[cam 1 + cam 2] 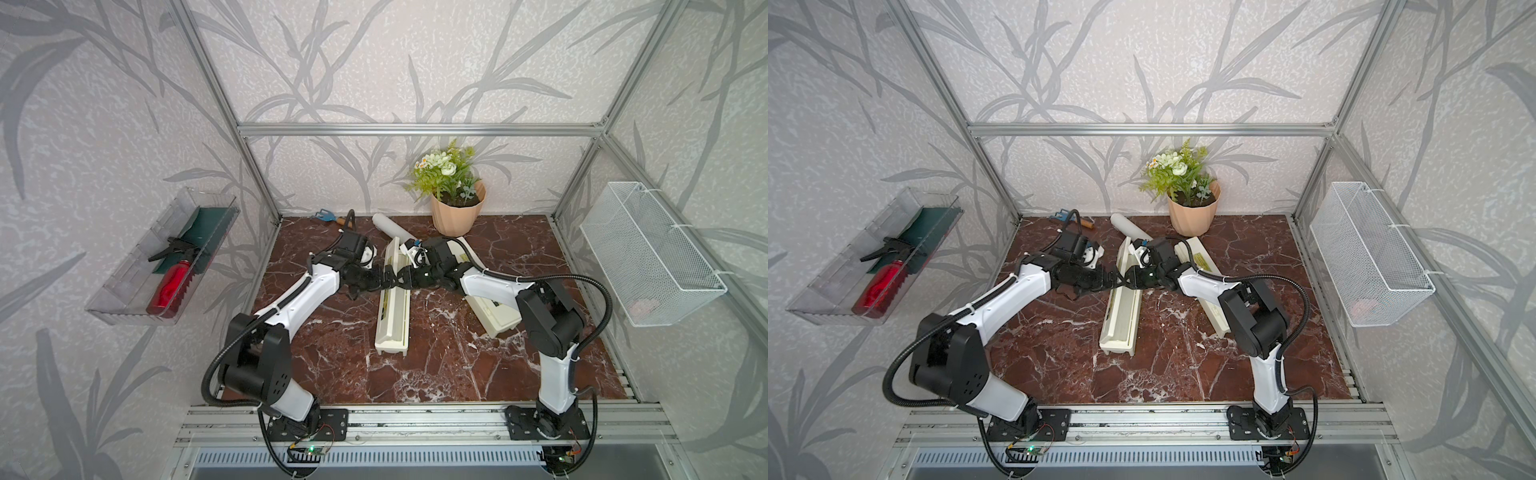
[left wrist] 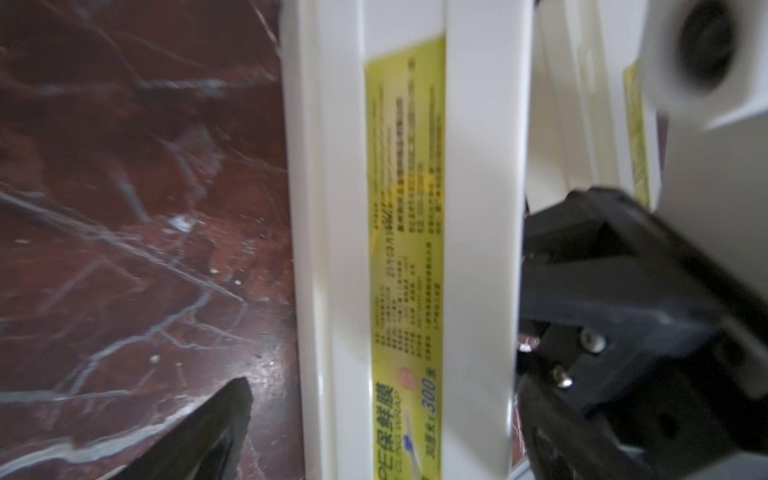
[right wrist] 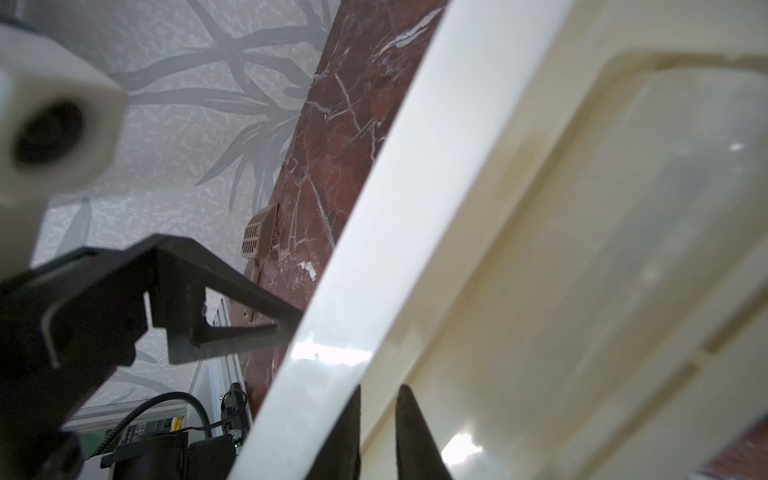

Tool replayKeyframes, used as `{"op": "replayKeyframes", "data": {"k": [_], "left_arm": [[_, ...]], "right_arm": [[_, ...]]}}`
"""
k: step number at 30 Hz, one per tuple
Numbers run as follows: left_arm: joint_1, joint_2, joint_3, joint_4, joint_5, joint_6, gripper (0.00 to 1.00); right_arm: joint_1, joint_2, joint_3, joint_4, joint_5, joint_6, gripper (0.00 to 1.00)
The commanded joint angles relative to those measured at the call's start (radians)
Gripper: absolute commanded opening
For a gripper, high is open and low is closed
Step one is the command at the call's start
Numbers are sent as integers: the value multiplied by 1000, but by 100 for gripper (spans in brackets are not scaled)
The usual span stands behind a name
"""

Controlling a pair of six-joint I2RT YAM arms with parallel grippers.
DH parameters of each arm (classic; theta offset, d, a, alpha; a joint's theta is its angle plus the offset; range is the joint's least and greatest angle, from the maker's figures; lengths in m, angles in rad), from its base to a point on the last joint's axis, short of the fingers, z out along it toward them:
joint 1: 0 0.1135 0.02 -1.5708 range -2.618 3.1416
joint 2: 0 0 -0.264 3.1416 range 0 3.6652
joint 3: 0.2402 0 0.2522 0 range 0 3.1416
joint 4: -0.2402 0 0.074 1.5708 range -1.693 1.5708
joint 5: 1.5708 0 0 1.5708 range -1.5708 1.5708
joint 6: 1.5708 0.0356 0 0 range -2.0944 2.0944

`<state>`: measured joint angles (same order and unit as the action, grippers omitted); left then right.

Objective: Put plastic wrap rolls into dispensers
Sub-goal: Open the lid of the plastic wrap cutting box, then move the plastic wrap cutting box to the center of the board.

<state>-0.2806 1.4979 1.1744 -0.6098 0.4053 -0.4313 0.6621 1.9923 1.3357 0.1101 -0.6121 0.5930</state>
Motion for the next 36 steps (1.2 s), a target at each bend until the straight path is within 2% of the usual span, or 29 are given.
{"op": "replayKeyframes", "data": {"k": [1,4,8,11,13,15,18,19,20,22,24,27,30,34,36], "left_arm": [[59,-127,-62,53,-100,-19,99],[89,-212,-97,77,-136,-2,99],[96,-239,-67,17,-147,39,99],[96,-248,-71,28,-89,59,99],[92,-248,-67,21,-79,47,99],[65,-235,-56,4,-106,47,99],[-40,-187,-22,-46,-183,74,99],[-86,-169,-9,-62,-231,82,99],[-124,-150,1,-68,-266,91,99],[-191,-104,24,-75,-315,71,99],[-242,-56,48,-67,-326,48,99],[-327,24,100,-43,-381,22,99],[-391,149,181,-41,-385,-30,99],[-453,337,338,-92,-344,-81,99],[-458,392,350,-45,-293,-129,99]], "right_arm": [[25,20,39,31,-10,16,18],[50,27,66,2,10,6,19],[75,30,82,-30,38,-15,24],[83,18,101,-99,84,-38,25],[78,-50,44,-94,150,-42,25],[59,-130,-18,-104,201,-46,29],[14,-260,-76,-220,275,-83,36],[-4,-318,-94,-267,310,-107,40],[-22,-361,-110,-308,349,-135,49],[-71,-453,-129,-417,436,-209,77],[-140,-516,-143,-498,484,-278,98],[-265,-565,-154,-580,506,-382,99],[-373,-527,-128,-659,480,-462,99],[-420,-418,-87,-717,428,-528,99],[-434,-375,-83,-715,417,-529,99]]}}
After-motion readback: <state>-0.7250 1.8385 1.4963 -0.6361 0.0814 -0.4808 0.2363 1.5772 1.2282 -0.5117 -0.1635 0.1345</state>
